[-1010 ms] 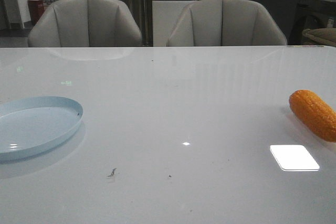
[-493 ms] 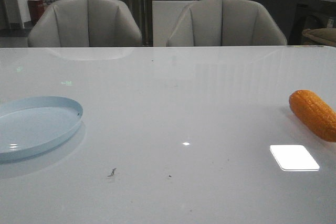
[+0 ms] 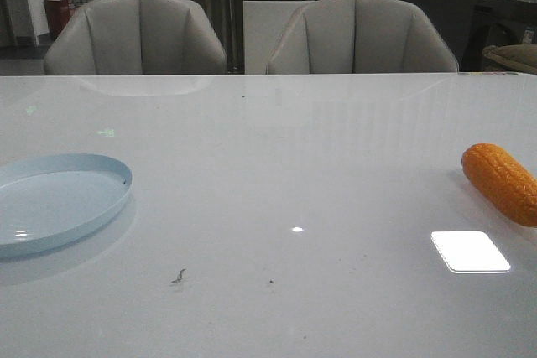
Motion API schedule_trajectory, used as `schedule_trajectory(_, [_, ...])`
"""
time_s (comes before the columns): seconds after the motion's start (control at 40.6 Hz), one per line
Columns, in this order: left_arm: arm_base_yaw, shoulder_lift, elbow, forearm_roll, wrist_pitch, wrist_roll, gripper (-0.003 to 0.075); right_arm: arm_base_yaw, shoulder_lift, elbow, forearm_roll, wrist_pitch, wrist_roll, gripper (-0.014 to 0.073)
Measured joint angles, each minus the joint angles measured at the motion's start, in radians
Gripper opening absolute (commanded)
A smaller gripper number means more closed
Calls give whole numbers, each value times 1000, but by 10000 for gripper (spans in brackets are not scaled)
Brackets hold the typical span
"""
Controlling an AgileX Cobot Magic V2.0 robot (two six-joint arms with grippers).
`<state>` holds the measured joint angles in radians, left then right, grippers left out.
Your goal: Place corn on plate with both arms
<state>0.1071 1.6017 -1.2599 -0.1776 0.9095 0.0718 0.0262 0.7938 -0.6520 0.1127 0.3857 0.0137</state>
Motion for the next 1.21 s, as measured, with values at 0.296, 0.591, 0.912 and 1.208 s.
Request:
schedule_trajectory(0.296, [0, 178, -19, -20, 20, 0, 444, 0, 0, 0, 0, 2, 0, 553])
schedule_trajectory(0.591, [0, 259, -21, -44, -26, 0, 357, 0, 0, 0, 0, 3, 0, 553])
schedule_trajectory(0.912, [0, 322, -23, -48, -64, 0, 351, 0, 0, 0, 0, 5, 0, 553])
schedule_trajectory(1.208, [0, 345, -23, -48, -96, 0, 351, 0, 0, 0, 0, 7, 0, 553])
